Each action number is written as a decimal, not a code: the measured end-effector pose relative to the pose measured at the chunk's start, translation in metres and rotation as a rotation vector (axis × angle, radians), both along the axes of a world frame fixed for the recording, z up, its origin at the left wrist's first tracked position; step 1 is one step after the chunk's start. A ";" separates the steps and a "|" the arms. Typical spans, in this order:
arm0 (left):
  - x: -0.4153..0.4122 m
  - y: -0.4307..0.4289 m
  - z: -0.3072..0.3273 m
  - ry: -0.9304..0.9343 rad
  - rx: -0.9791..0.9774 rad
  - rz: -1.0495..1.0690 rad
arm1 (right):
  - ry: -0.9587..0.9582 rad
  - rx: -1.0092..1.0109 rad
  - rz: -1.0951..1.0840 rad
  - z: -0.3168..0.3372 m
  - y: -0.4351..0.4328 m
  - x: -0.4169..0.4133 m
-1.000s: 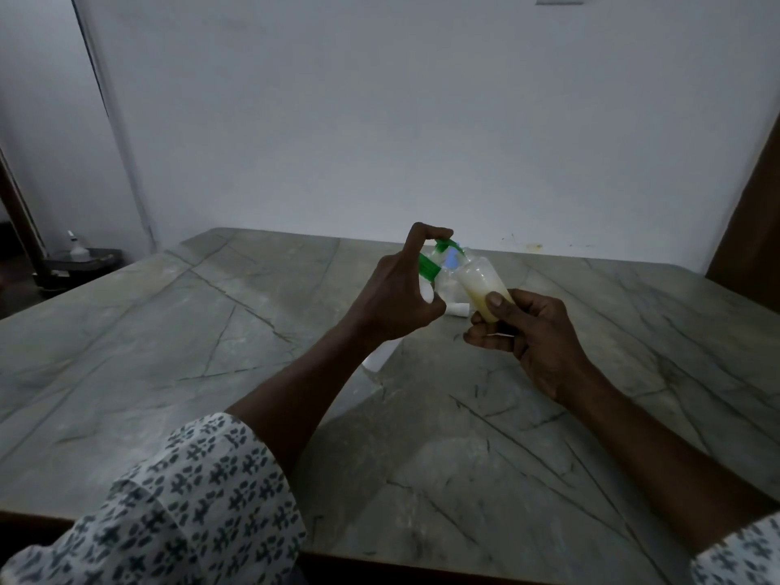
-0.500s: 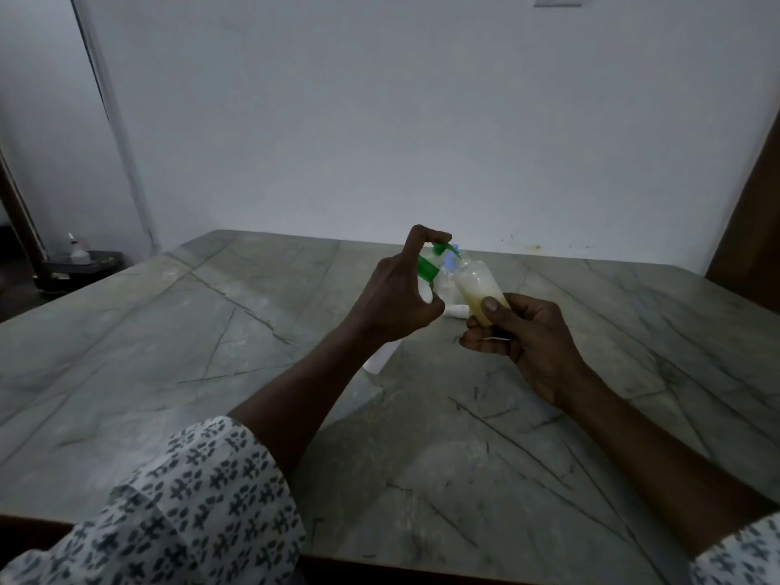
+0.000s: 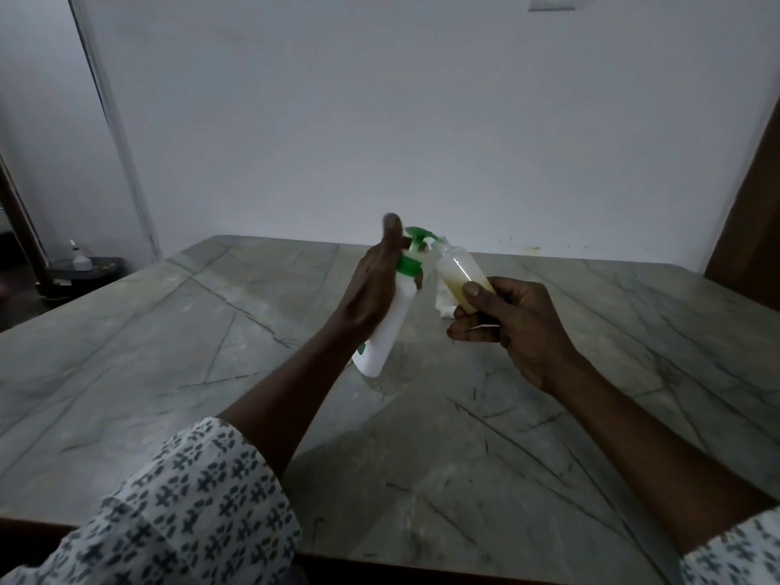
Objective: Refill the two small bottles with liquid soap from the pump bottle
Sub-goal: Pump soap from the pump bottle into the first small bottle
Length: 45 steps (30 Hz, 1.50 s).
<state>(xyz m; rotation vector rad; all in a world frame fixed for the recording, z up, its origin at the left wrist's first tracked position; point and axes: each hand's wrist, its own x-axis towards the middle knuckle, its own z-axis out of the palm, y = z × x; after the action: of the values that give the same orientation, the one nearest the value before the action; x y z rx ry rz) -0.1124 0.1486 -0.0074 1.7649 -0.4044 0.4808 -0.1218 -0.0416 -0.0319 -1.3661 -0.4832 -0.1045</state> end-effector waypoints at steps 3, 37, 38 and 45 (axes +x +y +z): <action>0.009 -0.008 0.006 0.056 -0.026 0.116 | 0.008 0.001 -0.003 0.001 0.000 0.000; 0.006 -0.004 0.018 0.298 0.052 -0.396 | 0.021 0.006 0.047 -0.003 -0.015 -0.001; 0.007 -0.001 0.018 0.293 0.040 -0.427 | 0.026 0.008 0.062 -0.004 -0.014 0.000; 0.019 0.013 0.013 0.281 -0.017 -0.610 | 0.043 0.098 0.125 -0.008 -0.009 0.005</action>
<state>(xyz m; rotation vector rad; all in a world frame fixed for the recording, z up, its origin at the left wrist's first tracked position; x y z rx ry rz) -0.0937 0.1618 0.0055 1.5627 -0.6992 -0.1935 -0.1173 -0.0506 -0.0398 -1.2372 -0.5198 0.0034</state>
